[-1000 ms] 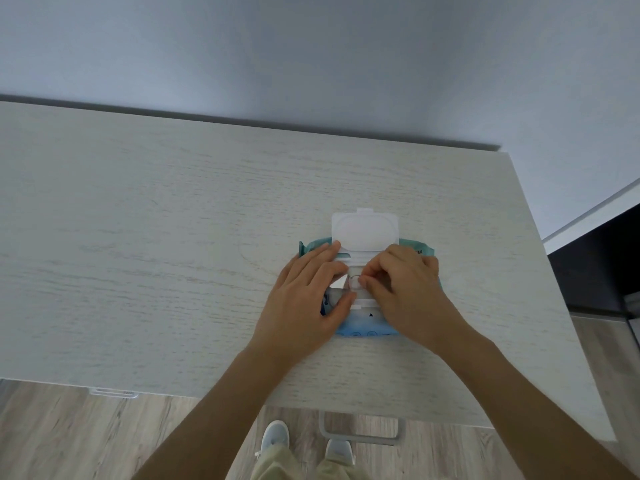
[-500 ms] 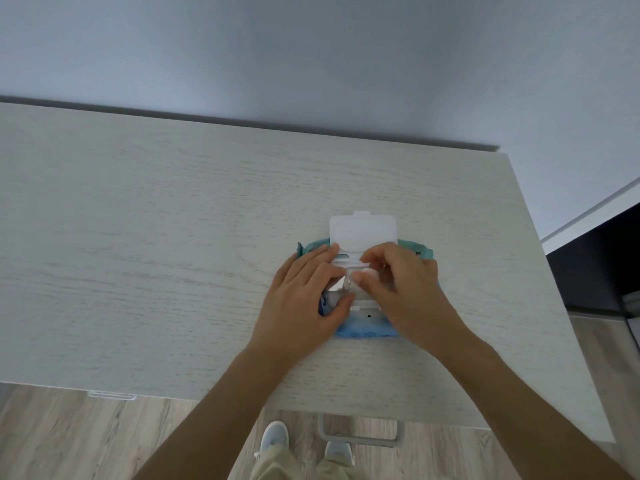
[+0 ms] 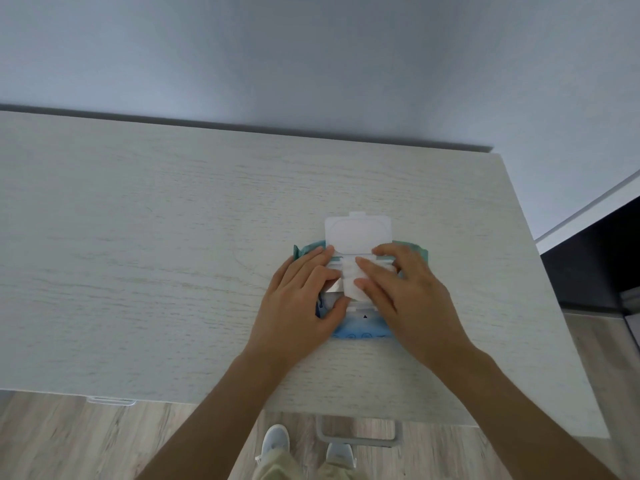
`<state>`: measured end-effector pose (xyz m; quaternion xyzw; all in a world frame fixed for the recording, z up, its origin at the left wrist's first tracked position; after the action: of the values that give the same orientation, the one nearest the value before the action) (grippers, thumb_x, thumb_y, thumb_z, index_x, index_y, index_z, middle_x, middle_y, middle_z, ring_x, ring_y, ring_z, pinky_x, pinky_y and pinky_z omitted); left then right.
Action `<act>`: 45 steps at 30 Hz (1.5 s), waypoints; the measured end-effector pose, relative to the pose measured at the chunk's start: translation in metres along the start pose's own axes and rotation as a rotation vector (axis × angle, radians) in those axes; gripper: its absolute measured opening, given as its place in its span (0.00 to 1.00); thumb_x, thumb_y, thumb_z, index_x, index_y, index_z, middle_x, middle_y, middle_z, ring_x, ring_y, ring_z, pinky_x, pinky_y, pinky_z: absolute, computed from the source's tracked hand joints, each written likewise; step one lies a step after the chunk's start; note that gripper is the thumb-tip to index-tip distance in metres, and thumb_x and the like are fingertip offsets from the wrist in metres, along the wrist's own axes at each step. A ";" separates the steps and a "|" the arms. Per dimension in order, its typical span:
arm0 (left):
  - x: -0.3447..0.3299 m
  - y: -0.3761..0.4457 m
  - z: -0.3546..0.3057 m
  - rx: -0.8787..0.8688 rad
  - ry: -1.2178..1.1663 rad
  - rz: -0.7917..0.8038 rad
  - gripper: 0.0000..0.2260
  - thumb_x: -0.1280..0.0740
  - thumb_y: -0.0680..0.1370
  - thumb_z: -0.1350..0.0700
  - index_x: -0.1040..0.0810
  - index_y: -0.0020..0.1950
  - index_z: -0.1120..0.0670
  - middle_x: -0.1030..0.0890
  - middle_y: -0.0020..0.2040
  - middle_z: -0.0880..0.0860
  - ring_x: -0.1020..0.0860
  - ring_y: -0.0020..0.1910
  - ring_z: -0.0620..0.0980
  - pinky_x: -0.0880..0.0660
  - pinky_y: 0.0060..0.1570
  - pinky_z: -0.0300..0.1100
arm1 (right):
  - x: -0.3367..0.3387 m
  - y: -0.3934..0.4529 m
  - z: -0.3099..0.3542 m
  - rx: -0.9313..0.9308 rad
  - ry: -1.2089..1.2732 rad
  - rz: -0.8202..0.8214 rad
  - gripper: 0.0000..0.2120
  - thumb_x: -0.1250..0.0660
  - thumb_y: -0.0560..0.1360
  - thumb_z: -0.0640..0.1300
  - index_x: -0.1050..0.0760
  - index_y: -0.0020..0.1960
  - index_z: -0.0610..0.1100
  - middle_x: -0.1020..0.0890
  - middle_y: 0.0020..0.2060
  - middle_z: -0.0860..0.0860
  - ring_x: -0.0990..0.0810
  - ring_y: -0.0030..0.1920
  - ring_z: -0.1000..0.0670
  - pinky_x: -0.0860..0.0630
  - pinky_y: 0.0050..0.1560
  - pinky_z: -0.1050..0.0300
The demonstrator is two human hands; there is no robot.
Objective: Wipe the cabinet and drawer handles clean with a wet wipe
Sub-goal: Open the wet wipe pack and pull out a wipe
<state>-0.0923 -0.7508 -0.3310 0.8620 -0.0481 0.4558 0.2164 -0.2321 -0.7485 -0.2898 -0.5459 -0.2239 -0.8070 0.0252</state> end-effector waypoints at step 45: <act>-0.012 -0.027 -0.037 -0.116 0.287 0.193 0.26 0.54 0.80 0.42 0.30 0.71 0.51 0.31 0.72 0.49 0.36 0.72 0.47 0.49 0.73 0.53 | 0.033 -0.073 -0.035 -0.477 0.378 -0.185 0.10 0.31 0.75 0.40 0.20 0.55 0.42 0.24 0.46 0.50 0.24 0.41 0.60 0.33 0.44 0.82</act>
<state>-0.1201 -0.7127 -0.3309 0.7655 -0.1255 0.5894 0.2257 -0.2967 -0.6900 -0.2958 -0.3541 -0.0685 -0.9228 -0.1356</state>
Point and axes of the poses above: each hand's wrist, its own y-axis towards the middle knuckle, its own x-axis out of the back of the hand, z = x × y, the point moved 6 cm from there along y, towards the middle knuckle
